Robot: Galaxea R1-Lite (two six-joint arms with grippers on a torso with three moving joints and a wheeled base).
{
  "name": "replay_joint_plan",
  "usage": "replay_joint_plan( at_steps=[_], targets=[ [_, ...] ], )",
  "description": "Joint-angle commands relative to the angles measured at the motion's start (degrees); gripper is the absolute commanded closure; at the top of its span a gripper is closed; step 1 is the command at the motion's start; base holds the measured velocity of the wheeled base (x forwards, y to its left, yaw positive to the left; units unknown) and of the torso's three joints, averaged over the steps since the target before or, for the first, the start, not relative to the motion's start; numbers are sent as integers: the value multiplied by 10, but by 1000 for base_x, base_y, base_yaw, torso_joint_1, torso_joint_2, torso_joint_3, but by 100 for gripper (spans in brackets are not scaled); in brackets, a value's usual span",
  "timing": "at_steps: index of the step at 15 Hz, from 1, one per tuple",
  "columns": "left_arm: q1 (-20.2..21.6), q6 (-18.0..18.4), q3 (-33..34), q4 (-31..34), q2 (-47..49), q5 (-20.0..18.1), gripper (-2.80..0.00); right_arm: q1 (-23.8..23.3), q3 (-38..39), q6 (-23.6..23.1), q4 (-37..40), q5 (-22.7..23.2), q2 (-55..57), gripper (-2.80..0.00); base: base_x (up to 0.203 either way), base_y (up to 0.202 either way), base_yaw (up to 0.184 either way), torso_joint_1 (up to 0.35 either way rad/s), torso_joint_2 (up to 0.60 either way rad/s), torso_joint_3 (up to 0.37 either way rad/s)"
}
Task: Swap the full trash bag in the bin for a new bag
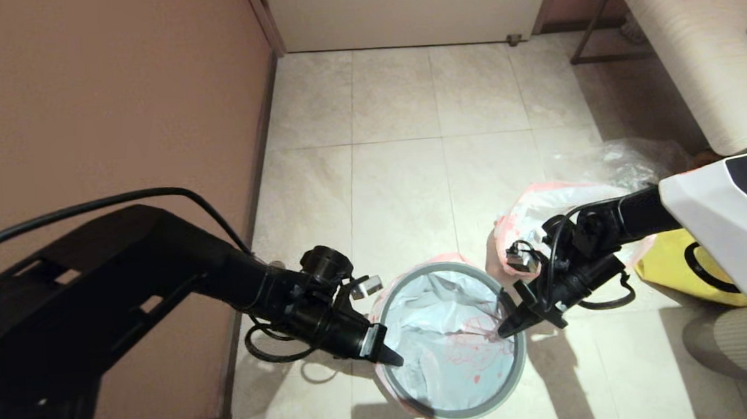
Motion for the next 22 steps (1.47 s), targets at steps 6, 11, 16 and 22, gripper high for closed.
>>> replay_joint_plan(
  at_steps=[6, 11, 16, 22],
  targets=[
    [2, -1, -61, -12, 110, 86, 0, 2, -36, -1, 3, 2, 60, 0, 0, 0, 0, 0, 0, 0],
    [2, -3, -35, -12, 15, 74, 0, 2, -28, 0, 18, 10, -3, 0, 0, 0, 0, 0, 0, 0],
    [-65, -49, -5, 37, -266, 72, 0, 1, 39, 4, 82, 7, -222, 0, 0, 0, 0, 0, 0, 0],
    [-143, -90, 19, 167, -477, 241, 0, 25, 116, 63, 171, -105, -514, 0, 0, 0, 0, 0, 0, 0]
  ],
)
